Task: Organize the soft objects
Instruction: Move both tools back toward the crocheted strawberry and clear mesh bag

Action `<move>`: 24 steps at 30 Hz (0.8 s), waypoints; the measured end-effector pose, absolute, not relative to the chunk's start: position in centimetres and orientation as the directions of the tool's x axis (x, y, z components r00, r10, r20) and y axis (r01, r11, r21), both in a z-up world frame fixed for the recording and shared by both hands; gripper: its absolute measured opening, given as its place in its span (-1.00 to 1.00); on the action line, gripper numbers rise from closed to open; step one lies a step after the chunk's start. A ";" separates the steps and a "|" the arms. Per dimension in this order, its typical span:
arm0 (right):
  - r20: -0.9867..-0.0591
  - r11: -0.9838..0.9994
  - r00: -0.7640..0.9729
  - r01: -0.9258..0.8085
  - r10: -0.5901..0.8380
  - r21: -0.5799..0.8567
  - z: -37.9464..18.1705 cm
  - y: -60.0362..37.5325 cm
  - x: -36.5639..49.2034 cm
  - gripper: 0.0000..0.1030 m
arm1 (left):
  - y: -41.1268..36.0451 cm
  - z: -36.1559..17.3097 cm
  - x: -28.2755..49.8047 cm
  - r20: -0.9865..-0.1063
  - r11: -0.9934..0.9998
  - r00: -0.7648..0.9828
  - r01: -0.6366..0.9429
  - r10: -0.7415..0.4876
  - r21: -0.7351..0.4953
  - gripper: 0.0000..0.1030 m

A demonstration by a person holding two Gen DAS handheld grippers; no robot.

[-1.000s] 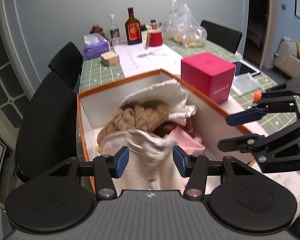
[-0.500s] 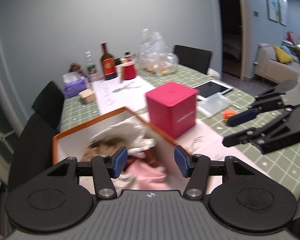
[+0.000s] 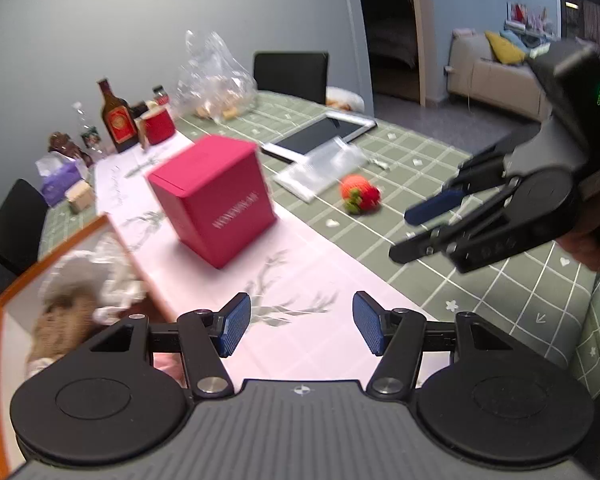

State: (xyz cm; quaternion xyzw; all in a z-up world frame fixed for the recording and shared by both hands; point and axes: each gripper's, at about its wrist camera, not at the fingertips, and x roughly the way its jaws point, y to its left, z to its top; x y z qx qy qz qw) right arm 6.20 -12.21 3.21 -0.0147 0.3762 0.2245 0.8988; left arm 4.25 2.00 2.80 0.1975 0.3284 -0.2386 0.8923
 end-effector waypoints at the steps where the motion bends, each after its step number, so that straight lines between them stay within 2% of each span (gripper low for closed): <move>1: -0.683 0.902 0.619 -0.407 0.387 0.143 3.0 -12.8 6.2 -0.16 | 1.4 2.3 4.5 -0.684 0.808 0.663 0.560 -0.305 0.183 0.35; 11: -0.699 0.940 0.641 -0.308 0.317 0.144 1.2 -19.8 7.3 -0.15 | -5.4 -1.5 9.2 -0.699 0.815 0.598 0.579 -0.391 0.039 0.40; 24: -0.711 0.969 0.660 -0.199 0.244 0.147 -0.2 -26.9 9.7 -0.13 | -13.0 -4.4 17.0 -0.680 0.866 0.649 0.498 -0.342 0.040 0.45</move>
